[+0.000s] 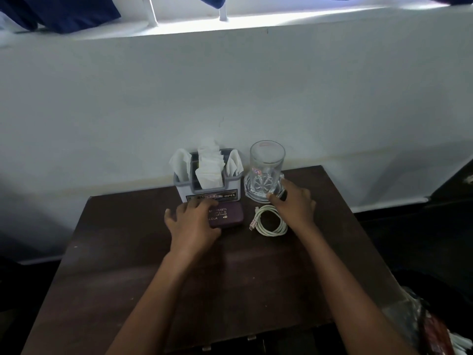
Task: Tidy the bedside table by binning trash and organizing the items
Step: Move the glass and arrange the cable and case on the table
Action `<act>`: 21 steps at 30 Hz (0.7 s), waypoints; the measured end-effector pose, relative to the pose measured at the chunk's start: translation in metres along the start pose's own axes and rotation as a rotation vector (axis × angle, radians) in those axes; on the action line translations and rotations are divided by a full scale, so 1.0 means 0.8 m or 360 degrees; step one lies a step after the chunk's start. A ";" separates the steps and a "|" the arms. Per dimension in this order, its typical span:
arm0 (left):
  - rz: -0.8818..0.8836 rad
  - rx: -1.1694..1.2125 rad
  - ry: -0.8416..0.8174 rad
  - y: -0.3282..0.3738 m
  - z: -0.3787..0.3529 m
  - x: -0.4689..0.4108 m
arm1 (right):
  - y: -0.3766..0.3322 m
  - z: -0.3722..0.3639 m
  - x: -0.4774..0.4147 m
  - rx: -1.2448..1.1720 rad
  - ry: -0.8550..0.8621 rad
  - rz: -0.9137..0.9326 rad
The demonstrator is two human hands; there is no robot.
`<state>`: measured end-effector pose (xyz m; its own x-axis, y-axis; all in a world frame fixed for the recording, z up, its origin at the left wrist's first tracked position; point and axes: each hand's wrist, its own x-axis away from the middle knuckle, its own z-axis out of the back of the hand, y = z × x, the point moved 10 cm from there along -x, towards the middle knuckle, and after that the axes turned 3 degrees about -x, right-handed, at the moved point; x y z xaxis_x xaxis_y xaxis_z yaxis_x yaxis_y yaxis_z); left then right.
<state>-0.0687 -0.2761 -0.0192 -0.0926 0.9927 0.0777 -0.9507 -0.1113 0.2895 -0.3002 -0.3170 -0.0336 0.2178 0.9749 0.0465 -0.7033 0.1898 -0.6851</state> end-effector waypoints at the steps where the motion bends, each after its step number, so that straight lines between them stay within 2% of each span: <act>1: -0.0006 -0.0012 -0.0010 -0.003 -0.002 0.001 | 0.000 -0.001 0.000 -0.0022 -0.0049 0.0005; 7: -0.0096 0.0038 -0.0034 -0.004 -0.005 0.003 | 0.034 0.015 0.006 -0.0191 -0.0017 -0.0166; 10: -0.0105 0.0066 -0.0092 -0.005 -0.006 0.005 | 0.038 0.008 0.016 -0.0201 -0.0148 -0.0188; 15: -0.0113 0.0098 -0.0126 -0.005 -0.006 0.005 | 0.028 -0.006 0.025 -0.0090 -0.0251 -0.0145; 21: -0.0142 0.0107 -0.0123 -0.002 -0.006 0.006 | 0.029 -0.001 0.024 0.0036 -0.0152 -0.0172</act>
<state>-0.0690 -0.2711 -0.0242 0.0171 0.9925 0.1209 -0.9319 -0.0280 0.3617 -0.3121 -0.2936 -0.0493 0.2287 0.9551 0.1886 -0.6943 0.2958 -0.6561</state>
